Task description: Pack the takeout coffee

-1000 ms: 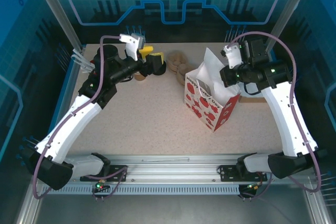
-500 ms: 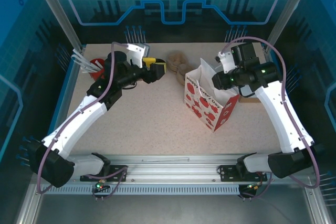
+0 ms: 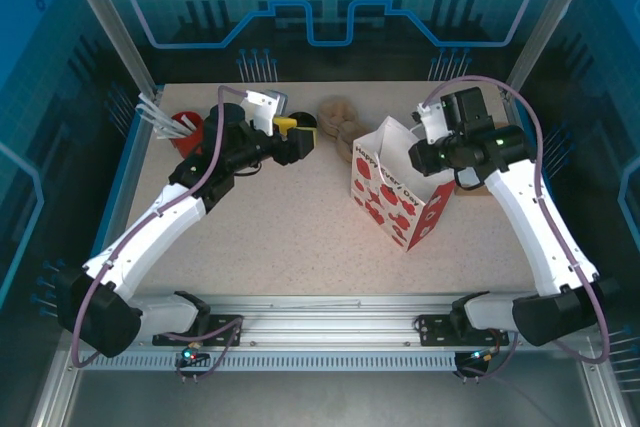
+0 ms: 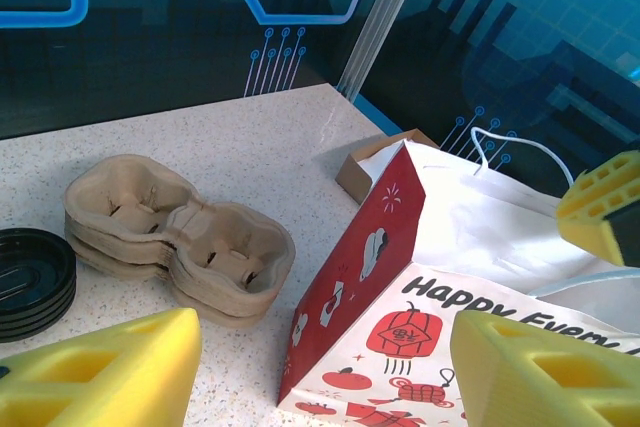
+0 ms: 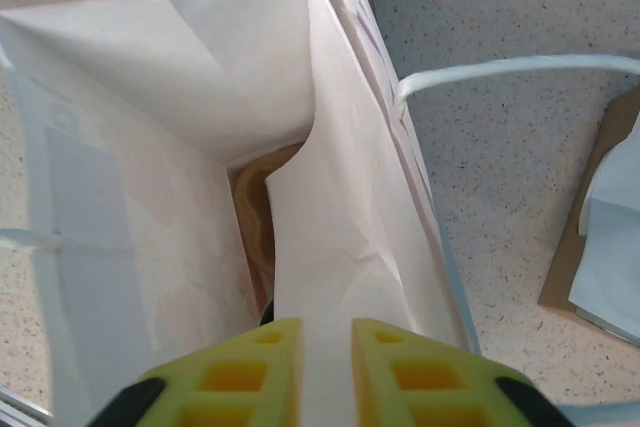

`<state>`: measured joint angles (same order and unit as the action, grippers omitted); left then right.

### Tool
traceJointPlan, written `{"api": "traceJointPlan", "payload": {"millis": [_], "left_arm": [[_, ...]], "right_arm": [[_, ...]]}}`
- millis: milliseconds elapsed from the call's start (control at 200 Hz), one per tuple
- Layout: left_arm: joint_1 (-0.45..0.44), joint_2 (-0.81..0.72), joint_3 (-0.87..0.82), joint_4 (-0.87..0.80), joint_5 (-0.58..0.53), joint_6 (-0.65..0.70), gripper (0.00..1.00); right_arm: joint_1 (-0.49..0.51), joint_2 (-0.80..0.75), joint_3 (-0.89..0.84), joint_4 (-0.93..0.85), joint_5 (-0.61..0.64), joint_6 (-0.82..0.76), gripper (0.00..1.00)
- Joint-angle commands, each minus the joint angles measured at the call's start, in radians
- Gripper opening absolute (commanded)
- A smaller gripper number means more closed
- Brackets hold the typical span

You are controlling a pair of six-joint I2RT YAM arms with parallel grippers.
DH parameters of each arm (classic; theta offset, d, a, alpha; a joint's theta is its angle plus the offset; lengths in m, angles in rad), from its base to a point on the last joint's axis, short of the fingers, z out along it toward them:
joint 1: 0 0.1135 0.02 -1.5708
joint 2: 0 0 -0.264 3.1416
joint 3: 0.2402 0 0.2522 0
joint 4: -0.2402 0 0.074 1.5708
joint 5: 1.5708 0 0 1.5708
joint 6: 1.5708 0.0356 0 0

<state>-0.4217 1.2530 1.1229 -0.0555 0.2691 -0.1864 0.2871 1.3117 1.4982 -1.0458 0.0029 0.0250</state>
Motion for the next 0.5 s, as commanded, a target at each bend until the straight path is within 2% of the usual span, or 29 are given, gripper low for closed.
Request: {"api": "traceJointPlan", "payload": {"millis": [0, 110, 320, 495], "left_arm": [[0.002, -0.013, -0.013, -0.003, 0.004, -0.021, 0.68], [0.002, -0.019, -0.017, -0.012, 0.002, -0.021, 0.68], [0.002, -0.042, -0.064, 0.002, 0.012, -0.086, 0.68], [0.002, -0.091, -0.155, 0.092, 0.031, -0.191, 0.68]], "right_arm": [[-0.006, 0.014, -0.013, 0.028, -0.02, 0.003, 0.16], [-0.009, -0.001, -0.016, 0.033, -0.035, 0.005, 0.2], [-0.034, -0.158, -0.043, 0.118, -0.05, 0.05, 0.42], [-0.142, -0.286, -0.174, 0.212, 0.016, 0.108, 0.55]]}}
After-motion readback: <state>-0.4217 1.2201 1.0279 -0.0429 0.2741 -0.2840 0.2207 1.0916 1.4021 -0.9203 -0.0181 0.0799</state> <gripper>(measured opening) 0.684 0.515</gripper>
